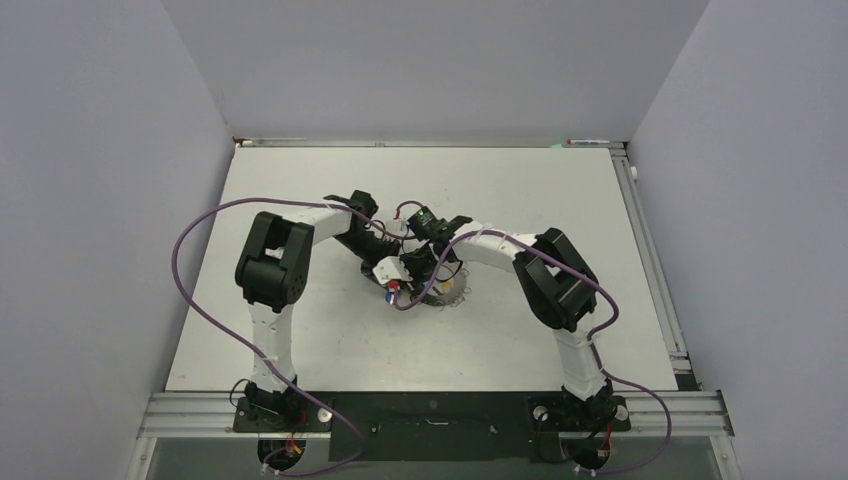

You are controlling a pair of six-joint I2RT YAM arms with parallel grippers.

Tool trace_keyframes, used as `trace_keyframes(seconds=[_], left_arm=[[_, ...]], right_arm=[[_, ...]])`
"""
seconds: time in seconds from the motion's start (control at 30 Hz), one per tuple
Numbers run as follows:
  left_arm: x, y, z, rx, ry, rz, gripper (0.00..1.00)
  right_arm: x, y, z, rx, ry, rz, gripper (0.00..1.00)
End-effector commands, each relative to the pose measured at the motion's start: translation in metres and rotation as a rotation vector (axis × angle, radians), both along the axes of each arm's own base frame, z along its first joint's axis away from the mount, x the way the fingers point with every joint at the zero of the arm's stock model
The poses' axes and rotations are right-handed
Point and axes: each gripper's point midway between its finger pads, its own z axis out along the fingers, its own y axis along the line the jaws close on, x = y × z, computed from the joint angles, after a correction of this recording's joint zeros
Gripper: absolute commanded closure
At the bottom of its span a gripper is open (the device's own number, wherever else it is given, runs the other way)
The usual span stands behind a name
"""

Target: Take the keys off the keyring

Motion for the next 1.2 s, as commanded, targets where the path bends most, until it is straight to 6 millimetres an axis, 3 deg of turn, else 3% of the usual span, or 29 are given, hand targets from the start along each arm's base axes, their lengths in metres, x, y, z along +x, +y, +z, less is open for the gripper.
trace_keyframes(seconds=[0.0, 0.2, 0.53, 0.77, 1.17], left_arm=[[0.009, 0.004, 0.025, -0.044, -0.081, -0.001, 1.0], [0.009, 0.011, 0.027, -0.047, -0.081, 0.036, 1.0], [0.014, 0.006, 0.028, -0.07, -0.074, 0.064, 1.0], [0.014, 0.005, 0.024, -0.06, -0.076, 0.081, 1.0], [0.016, -0.004, 0.017, -0.066, -0.052, 0.11, 1.0]], right_arm=[[0.01, 0.001, 0.023, 0.052, -0.06, -0.045, 0.95], [0.038, -0.005, 0.054, 0.21, 0.009, -0.269, 0.95], [0.049, -0.008, 0.08, 0.449, 0.279, -0.573, 0.95], [0.063, -0.02, 0.091, 0.587, 0.433, -0.755, 0.95], [0.063, -0.034, 0.1, 0.762, 0.677, -0.945, 0.95]])
